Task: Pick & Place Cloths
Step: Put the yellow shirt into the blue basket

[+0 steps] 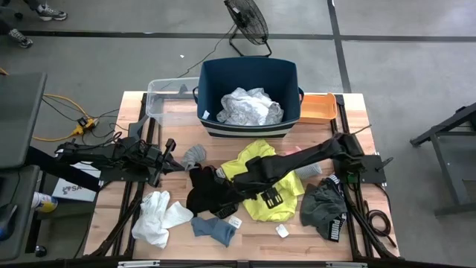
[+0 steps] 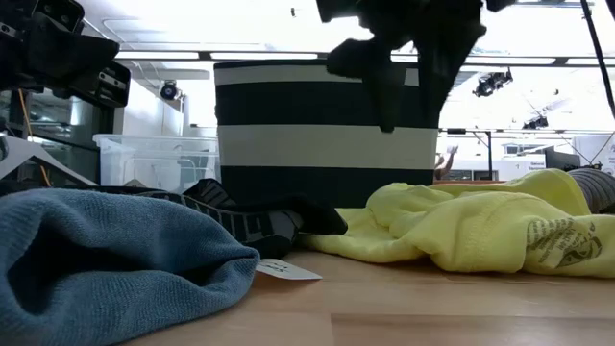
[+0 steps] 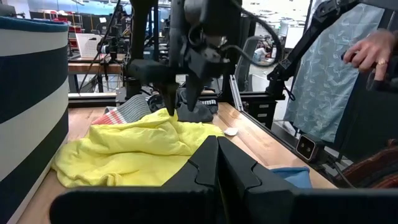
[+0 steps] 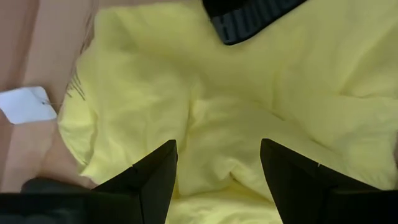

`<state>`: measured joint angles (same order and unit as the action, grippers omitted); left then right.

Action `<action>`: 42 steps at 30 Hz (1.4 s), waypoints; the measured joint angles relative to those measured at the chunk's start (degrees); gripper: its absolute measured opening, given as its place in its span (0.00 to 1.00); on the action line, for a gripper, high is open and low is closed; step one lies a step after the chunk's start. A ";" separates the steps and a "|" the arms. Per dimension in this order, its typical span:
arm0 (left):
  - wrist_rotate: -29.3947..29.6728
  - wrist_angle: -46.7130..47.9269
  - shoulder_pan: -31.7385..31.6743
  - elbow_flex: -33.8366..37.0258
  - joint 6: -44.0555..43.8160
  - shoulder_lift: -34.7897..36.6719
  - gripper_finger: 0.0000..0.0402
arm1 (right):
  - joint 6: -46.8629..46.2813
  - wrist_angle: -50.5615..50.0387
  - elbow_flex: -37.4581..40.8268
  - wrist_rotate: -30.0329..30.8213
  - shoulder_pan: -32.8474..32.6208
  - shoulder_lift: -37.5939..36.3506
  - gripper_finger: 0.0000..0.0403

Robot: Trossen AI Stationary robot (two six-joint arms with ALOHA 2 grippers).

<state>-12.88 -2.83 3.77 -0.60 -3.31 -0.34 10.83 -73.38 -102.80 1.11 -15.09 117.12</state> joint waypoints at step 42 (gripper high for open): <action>0.00 0.00 0.00 0.02 0.00 -0.02 0.00 | 7.52 15.24 20.89 6.90 4.32 2.78 0.71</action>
<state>-12.88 -2.83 3.77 -0.58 -3.31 -0.36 18.35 -58.15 -81.92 8.00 -10.76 119.90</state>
